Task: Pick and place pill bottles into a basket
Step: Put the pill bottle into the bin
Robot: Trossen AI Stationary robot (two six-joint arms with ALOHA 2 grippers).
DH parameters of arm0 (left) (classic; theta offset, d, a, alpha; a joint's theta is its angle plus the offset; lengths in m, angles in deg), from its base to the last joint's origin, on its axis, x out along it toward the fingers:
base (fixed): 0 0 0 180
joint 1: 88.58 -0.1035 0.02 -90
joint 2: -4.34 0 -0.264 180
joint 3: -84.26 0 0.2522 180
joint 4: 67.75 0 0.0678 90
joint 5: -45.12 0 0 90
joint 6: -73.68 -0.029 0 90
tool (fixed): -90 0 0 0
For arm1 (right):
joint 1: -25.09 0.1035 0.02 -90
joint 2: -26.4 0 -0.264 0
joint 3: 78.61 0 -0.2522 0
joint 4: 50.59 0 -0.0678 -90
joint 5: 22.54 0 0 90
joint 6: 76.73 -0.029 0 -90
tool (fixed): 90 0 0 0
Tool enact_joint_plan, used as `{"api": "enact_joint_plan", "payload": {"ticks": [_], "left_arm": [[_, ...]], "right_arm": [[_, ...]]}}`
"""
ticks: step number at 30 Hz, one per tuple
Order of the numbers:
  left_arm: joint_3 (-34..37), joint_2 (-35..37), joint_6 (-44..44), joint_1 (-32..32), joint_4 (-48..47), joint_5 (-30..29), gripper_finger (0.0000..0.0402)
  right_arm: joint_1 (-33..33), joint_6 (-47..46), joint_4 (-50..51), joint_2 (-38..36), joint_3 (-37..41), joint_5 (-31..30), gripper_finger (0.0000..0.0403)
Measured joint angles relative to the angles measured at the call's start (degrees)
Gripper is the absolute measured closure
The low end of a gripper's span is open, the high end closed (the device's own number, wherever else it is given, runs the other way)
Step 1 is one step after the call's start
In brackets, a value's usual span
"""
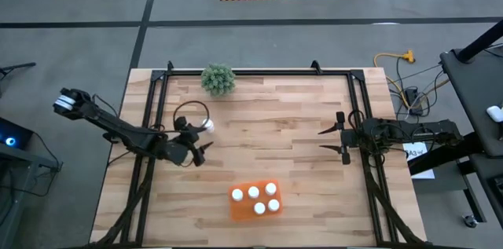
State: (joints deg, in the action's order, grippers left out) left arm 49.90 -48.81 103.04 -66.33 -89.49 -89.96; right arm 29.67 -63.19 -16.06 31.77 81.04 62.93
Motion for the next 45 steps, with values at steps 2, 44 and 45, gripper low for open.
{"api": "enact_joint_plan", "payload": {"ticks": [2, 44, 45], "left_arm": [[2.1, 1.9, 0.0, -1.0, 0.5, -0.5, 0.0139], [20.2, -1.9, -4.5, -9.1, 33.5, -1.9, 0.0139], [20.2, -2.4, -4.4, -9.3, 33.7, -1.9, 0.0139]], "right_arm": [[0.0, 0.0, 0.0, 0.0, 0.0, 0.0, 0.0197], [0.0, 0.0, 0.0, 0.0, 0.0, 0.0, 0.0197], [0.0, 0.0, 0.0, 0.0, 0.0, 0.0, 0.0197]]}}
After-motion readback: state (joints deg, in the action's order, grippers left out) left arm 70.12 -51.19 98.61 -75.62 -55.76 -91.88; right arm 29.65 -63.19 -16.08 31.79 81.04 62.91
